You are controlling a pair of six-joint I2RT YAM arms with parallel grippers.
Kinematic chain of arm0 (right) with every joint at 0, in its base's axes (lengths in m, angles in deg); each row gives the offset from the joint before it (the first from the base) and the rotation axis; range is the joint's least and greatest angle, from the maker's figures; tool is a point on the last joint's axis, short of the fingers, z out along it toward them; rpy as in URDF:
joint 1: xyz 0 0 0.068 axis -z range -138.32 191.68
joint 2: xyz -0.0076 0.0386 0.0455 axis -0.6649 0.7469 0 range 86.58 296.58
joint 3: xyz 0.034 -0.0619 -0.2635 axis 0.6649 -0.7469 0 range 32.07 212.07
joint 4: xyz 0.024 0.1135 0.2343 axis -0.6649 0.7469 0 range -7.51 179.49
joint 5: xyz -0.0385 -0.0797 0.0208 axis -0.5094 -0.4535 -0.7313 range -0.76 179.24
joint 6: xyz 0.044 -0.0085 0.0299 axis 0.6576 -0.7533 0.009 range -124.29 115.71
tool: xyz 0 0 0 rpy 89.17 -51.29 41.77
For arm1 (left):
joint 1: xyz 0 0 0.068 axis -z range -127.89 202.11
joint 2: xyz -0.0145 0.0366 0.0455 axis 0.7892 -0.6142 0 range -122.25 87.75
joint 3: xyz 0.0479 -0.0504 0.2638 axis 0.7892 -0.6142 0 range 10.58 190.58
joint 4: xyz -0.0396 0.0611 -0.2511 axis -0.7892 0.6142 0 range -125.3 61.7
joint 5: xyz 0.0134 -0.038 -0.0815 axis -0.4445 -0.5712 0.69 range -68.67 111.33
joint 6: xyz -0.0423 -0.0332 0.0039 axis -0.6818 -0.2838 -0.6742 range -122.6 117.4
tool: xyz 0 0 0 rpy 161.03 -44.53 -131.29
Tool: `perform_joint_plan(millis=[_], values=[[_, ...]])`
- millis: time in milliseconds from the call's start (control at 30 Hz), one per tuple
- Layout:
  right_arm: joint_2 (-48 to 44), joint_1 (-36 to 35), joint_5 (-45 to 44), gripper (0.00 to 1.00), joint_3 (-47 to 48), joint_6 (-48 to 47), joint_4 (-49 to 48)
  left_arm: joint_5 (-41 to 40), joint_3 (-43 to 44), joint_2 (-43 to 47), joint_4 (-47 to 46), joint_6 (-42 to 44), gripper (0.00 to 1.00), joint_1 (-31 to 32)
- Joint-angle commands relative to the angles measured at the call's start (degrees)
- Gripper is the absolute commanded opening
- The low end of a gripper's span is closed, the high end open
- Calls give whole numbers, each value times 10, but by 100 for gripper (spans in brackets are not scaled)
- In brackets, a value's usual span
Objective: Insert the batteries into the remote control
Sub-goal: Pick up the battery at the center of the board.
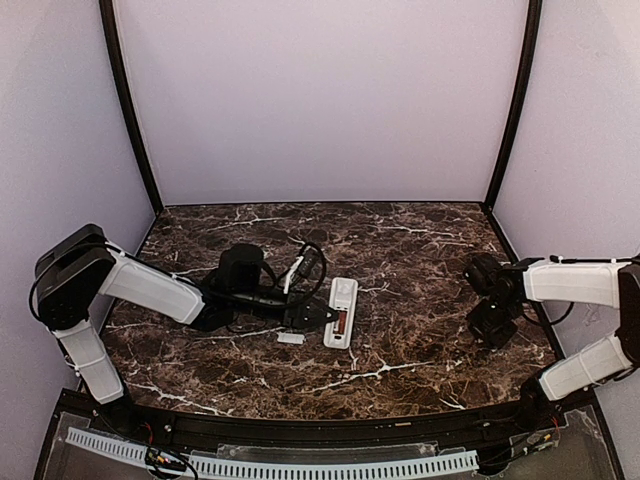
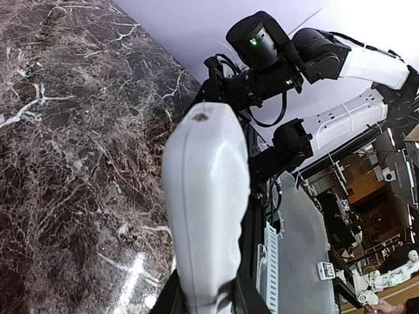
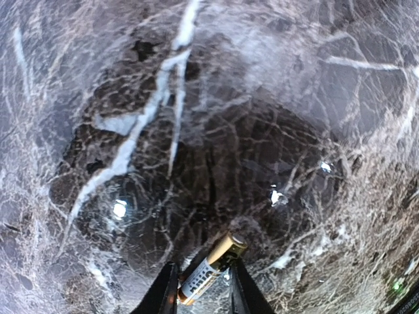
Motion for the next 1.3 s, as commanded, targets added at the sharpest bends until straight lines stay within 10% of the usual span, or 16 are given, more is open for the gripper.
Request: perform_joint_plan(millis=[0, 200, 1267], values=[[23, 3, 25, 20, -13, -12, -32, -1, -15, 32, 5, 16, 5, -3], [28, 3, 29, 0, -14, -45, -51, -10, -24, 45, 30, 32, 5, -3], [24, -37, 226, 0, 83, -379, -258, -21, -49, -72, 34, -87, 5, -3]])
